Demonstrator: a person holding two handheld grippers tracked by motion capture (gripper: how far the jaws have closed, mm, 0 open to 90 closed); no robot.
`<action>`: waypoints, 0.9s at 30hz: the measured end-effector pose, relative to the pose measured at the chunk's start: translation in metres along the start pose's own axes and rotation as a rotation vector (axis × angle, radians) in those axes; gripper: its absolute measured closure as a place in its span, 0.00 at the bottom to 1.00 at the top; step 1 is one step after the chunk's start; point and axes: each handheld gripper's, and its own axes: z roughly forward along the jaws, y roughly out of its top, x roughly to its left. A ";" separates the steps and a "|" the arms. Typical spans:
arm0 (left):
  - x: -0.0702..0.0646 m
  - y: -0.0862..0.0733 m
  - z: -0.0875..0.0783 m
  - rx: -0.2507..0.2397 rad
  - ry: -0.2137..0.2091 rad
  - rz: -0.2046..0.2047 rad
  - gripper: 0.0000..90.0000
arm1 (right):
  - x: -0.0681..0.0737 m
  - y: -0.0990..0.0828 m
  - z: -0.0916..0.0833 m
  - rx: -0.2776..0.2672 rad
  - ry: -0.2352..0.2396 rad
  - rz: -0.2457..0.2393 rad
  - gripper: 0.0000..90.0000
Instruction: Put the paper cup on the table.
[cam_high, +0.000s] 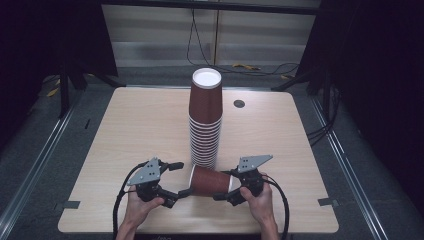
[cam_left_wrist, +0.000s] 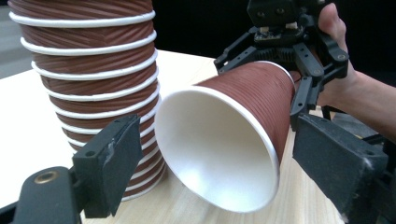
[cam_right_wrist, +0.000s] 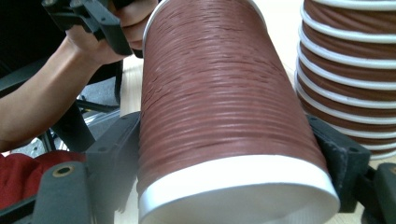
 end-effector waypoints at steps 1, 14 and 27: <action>0.000 0.000 0.000 -0.002 -0.001 0.000 0.17 | 0.000 0.000 0.000 -0.004 0.004 -0.001 0.23; 0.002 -0.005 -0.002 -0.001 0.000 -0.028 0.17 | 0.001 0.001 0.002 -0.038 0.025 -0.015 0.23; -0.002 -0.005 0.008 0.017 -0.027 -0.021 0.01 | 0.004 0.003 0.002 -0.065 0.076 -0.045 0.23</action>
